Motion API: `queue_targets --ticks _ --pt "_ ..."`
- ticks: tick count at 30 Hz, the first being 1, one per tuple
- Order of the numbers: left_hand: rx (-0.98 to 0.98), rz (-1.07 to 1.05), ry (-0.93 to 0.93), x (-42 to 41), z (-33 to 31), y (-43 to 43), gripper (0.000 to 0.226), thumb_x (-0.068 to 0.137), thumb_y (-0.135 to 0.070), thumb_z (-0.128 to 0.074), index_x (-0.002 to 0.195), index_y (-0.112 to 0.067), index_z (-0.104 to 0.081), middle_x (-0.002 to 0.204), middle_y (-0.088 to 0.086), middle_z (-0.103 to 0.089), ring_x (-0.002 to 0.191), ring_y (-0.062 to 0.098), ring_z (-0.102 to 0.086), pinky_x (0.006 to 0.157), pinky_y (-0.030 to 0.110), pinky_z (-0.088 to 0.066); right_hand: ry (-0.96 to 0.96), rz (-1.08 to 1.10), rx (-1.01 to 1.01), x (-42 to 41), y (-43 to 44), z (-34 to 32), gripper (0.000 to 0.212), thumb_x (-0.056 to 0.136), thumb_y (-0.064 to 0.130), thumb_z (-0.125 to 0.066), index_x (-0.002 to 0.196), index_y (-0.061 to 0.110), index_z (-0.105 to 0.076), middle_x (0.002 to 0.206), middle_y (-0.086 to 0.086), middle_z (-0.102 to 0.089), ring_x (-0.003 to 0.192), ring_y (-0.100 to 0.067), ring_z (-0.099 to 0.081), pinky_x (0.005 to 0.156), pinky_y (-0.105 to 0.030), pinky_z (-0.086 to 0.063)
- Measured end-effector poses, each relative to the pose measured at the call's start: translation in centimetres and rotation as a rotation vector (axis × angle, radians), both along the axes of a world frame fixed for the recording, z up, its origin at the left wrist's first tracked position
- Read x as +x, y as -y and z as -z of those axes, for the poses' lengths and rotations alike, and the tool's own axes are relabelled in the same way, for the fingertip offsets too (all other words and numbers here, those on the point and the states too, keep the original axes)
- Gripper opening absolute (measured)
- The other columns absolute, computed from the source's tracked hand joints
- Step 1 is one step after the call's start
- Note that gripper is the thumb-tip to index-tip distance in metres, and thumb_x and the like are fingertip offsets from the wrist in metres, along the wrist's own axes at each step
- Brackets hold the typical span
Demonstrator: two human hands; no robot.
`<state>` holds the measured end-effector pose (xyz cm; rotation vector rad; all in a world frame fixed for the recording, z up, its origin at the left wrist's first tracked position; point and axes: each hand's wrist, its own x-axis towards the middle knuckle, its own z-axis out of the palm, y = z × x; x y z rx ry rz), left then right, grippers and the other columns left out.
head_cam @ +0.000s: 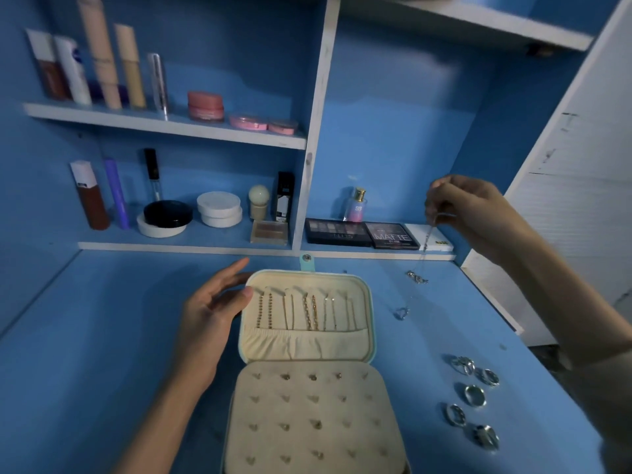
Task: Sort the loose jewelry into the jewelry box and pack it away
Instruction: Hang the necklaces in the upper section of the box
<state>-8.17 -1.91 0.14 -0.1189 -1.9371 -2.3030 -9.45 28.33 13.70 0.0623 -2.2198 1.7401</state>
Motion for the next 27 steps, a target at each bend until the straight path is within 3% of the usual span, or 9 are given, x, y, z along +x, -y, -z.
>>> queue_targets --ticks 5,13,17,23,27 --pt "-0.002 0.002 0.008 0.1 -0.1 0.0 0.041 0.086 0.001 -0.06 0.106 -0.034 -0.066 0.094 -0.01 -0.073 0.092 0.007 -0.067 0.087 0.03 -0.049 -0.162 -0.035 0.098 0.4 2.0 -3.2 0.021 0.087 -0.004 -0.053 0.07 0.009 -0.056 0.052 0.002 -0.056 0.052 -0.015 -0.051 0.055 -0.022 -0.046" --pt "-0.003 0.013 0.021 0.1 -0.2 -0.1 0.039 0.087 -0.001 -0.059 0.111 -0.031 -0.065 0.098 -0.009 -0.072 0.097 0.008 -0.065 0.09 0.029 -0.048 -0.285 -0.133 -0.043 1.2 6.2 -7.5 0.019 0.087 -0.003 -0.053 0.072 0.01 -0.054 0.053 -0.002 -0.055 0.05 -0.018 -0.051 0.053 -0.026 -0.046" --pt "-0.009 0.012 0.024 0.1 -0.2 -0.1 0.039 0.087 -0.001 -0.059 0.109 -0.033 -0.065 0.096 -0.012 -0.072 0.091 0.003 -0.066 0.087 0.028 -0.049 -0.28 -0.159 -0.013 1.4 8.2 -8.2 0.016 0.086 -0.003 -0.054 0.074 0.008 -0.054 0.052 -0.002 -0.051 0.042 -0.019 -0.05 0.048 -0.025 -0.044" --pt "0.01 0.017 0.024 0.1 -0.2 0.0 0.038 0.087 0.0 -0.059 0.109 -0.03 -0.066 0.101 -0.003 -0.071 0.098 0.011 -0.065 0.086 0.027 -0.049 -0.212 -0.18 0.099 1.6 10.5 -7.8 0.013 0.088 0.002 -0.055 0.076 0.008 -0.054 0.051 -0.005 -0.053 0.04 -0.02 -0.041 0.043 -0.024 -0.038" --pt "0.018 0.007 0.022 0.0 -0.2 0.0 0.039 0.087 0.003 -0.059 0.106 -0.029 -0.067 0.098 -0.003 -0.071 0.098 0.012 -0.065 0.087 0.027 -0.05 -0.077 -0.329 0.008 1.9 12.1 -6.9 0.014 0.09 0.003 -0.052 0.078 0.009 -0.053 0.061 -0.011 -0.062 0.041 -0.016 -0.035 0.044 -0.022 -0.034"
